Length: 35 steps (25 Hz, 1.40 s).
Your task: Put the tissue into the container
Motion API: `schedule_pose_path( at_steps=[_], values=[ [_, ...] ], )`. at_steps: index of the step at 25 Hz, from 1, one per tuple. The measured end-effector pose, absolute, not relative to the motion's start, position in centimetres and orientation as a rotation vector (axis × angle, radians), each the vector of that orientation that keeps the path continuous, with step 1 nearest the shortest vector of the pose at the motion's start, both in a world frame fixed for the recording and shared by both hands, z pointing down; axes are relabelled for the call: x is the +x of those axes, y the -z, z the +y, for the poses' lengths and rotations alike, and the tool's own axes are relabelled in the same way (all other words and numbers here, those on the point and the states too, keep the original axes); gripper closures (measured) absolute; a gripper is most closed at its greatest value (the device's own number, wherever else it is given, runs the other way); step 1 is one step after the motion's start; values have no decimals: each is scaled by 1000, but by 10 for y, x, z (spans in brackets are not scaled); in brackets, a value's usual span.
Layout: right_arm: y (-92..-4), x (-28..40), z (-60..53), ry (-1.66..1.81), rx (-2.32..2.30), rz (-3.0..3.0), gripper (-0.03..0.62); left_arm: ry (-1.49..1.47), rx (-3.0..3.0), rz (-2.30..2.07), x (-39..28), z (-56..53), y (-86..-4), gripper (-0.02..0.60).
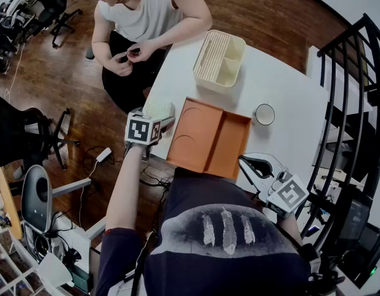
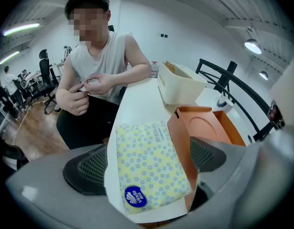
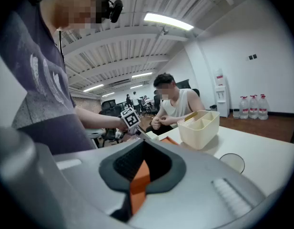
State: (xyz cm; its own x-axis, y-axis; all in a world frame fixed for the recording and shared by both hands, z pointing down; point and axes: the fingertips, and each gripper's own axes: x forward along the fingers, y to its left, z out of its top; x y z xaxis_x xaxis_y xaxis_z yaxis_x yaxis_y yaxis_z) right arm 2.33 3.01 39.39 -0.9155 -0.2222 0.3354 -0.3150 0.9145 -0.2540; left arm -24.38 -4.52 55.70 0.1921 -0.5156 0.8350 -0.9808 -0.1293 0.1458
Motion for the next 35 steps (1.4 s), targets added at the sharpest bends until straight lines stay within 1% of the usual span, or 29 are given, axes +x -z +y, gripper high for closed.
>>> schedule_pose_path(
  at_steps=[6, 10, 14, 16, 17, 24, 28, 35],
  values=[
    [-400, 20, 33, -391, 377, -2749, 591, -849, 1708, -1359, -241, -45, -577, 41],
    [-407, 19, 33, -446, 368, -2734, 591, -897, 1696, -1321, -245, -42, -591, 41],
    [-415, 23, 34, -456, 372, -2707, 591, -854, 1697, -1302, -240, -41, -598, 44],
    [-418, 23, 34, -459, 376, -2689, 591, -819, 1695, -1286, -237, -39, -600, 61],
    [-419, 22, 34, -465, 374, -2685, 591, -803, 1692, -1281, -237, -39, -600, 88],
    [-419, 17, 31, -451, 369, -2677, 591, -754, 1663, -1298, -241, -38, -596, 120],
    [-418, 15, 31, -448, 363, -2679, 591, -680, 1678, -1310, -245, -38, -576, 124],
    [-414, 10, 35, -437, 365, -2680, 591, -596, 1843, -1320, -233, -42, -497, 124]
  ],
)
